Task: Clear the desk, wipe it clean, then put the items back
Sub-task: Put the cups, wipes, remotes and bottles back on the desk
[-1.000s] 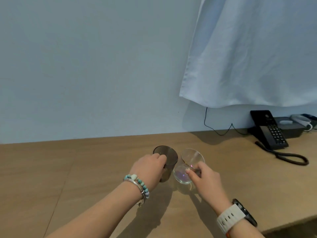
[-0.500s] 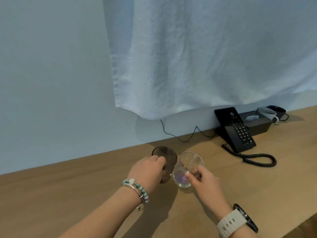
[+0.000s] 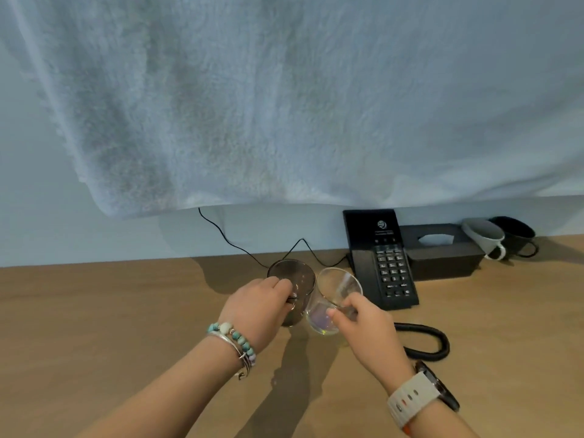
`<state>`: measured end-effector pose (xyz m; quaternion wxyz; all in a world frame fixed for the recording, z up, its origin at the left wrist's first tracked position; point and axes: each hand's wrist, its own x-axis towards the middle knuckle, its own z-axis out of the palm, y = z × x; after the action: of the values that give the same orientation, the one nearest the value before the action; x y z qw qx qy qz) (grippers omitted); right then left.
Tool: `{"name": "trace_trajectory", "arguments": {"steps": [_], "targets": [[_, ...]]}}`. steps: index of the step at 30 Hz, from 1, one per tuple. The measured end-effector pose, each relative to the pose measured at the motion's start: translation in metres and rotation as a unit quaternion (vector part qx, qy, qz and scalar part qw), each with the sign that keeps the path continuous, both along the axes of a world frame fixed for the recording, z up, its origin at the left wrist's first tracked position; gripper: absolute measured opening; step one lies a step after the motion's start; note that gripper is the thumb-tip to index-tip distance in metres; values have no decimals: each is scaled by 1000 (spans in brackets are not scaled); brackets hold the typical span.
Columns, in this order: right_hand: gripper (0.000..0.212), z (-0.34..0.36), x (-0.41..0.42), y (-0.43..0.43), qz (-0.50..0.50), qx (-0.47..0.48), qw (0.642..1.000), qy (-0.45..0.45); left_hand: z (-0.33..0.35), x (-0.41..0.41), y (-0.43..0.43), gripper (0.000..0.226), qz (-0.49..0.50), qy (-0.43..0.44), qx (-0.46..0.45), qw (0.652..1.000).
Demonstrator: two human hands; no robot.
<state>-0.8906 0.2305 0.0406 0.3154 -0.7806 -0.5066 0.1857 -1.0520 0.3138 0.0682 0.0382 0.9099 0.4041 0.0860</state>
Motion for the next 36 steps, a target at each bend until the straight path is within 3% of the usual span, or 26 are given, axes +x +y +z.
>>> {"name": "trace_trajectory", "arguments": {"steps": [13, 22, 28, 32, 36], "targets": [[16, 12, 124, -10, 26, 20, 999, 34, 18, 119, -13, 20, 2, -13, 15, 1000], [15, 15, 268, -49, 75, 17, 997, 30, 17, 265, -60, 20, 70, -23, -15, 997], [3, 21, 339, -78, 91, 17, 994, 60, 13, 336, -86, 20, 60, -26, -29, 997], [25, 23, 376, -91, 78, 7, 996, 41, 11, 378, -90, 21, 30, -25, -33, 999], [21, 16, 418, -101, 52, 15, 998, 41, 7, 422, -96, 20, 19, -30, -31, 999]]}}
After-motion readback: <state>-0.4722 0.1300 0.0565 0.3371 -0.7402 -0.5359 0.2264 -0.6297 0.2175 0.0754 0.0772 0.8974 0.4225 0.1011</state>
